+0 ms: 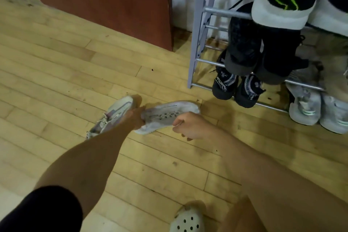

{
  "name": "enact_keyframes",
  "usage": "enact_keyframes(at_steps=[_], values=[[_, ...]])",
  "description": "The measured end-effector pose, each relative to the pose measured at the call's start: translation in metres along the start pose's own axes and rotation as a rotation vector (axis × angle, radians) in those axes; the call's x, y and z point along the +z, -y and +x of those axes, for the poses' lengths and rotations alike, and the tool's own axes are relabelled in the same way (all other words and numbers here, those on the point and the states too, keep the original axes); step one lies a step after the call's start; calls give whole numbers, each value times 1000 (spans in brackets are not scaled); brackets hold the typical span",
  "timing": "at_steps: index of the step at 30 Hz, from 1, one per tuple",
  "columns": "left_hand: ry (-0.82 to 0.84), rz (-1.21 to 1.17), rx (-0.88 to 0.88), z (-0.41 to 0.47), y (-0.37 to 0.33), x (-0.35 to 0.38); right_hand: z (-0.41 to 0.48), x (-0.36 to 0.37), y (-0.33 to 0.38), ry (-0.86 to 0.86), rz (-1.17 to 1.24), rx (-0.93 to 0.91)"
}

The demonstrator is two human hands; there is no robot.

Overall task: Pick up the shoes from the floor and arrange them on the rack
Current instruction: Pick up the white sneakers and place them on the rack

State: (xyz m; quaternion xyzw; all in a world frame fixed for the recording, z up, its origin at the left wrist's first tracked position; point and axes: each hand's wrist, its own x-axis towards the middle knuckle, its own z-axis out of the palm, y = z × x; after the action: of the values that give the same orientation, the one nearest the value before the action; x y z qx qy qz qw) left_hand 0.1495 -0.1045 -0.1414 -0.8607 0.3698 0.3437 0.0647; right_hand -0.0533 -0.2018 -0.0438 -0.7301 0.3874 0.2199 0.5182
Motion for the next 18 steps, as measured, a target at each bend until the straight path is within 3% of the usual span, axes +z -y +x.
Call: enact_keyframes(at_steps=[4,7,14,18], values=[[7,176,-24,-4,5,24,-9,-8,-20,-66,23,34],[-1,158,-31,-17,1,34,-20,-12,-29,-77,16,75],[239,-606,-261,-75,-8,49,-61,-4,-19,-123,20,83],[290,-925,-254,-125,-26,41,-102,-2,-9,-195,42,75]])
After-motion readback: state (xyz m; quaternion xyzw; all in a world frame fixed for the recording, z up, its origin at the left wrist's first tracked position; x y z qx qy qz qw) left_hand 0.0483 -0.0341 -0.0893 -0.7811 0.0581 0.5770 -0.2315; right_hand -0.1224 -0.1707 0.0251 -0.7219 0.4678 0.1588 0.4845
